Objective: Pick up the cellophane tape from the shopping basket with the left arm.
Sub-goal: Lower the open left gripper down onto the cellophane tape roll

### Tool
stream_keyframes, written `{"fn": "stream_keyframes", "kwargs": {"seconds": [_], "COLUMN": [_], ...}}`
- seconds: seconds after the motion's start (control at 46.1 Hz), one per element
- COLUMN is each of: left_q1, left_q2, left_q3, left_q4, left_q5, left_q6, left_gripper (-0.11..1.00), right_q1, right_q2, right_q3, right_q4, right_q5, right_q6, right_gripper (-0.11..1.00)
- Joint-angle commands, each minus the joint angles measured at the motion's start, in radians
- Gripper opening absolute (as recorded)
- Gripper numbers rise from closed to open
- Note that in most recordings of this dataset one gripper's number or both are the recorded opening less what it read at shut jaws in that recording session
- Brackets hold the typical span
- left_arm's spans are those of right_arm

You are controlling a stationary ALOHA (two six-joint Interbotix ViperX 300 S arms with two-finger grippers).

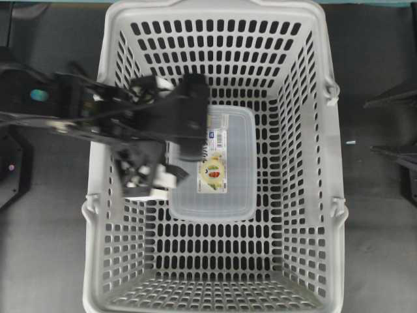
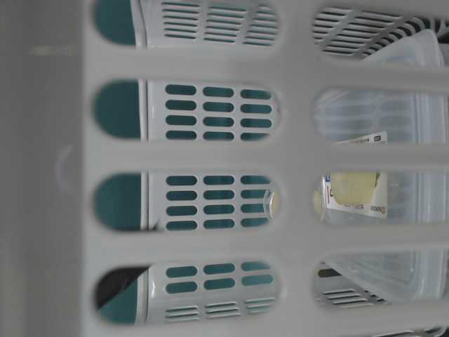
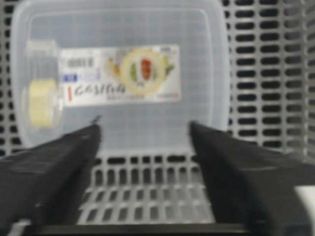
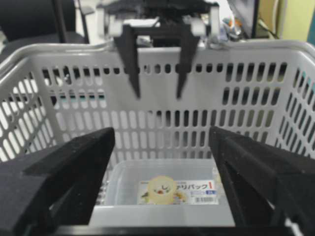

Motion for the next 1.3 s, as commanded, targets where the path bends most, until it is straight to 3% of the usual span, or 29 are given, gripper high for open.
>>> {"fn": "stream_keyframes", "kwargs": {"seconds": [0.0, 0.065, 0.564, 1.064, 1.15, 1.281], "left_q1": [-0.002, -0.002, 0.000, 0.011, 0.012, 0.012], "left_q2": [0.044, 0.087, 0.285, 0.336, 0.334, 0.328], "left_q3": [-0.060, -0.075, -0.106, -0.078, -0.083, -0.089], "left_q4": [0.003, 0.003, 0.003, 0.003, 0.003, 0.003], "left_q5": [-0.002, 0.000, -0.005, -0.037, -0.028, -0.025], "left_q6": [0.003, 0.006, 0.006, 0.005, 0.006, 0.008], "left_gripper": [0.84, 0.91, 0.90, 0.89, 0.85, 0.55], "right_q1": [0.003, 0.005, 0.006, 0.005, 0.006, 0.005], "right_q2": [0.005, 0.005, -0.034, -0.051, -0.058, -0.066], "right_q3": [-0.005, -0.003, 0.015, 0.031, 0.032, 0.037], "right_q4": [0.003, 0.002, 0.003, 0.003, 0.002, 0.003], "right_q5": [-0.009, -0.011, -0.011, -0.006, -0.006, -0.005], "right_q6": [0.000, 0.000, 0.000, 0.000, 0.000, 0.000], "right_gripper": [0.75, 0.75, 0.75, 0.75, 0.75, 0.75]}}
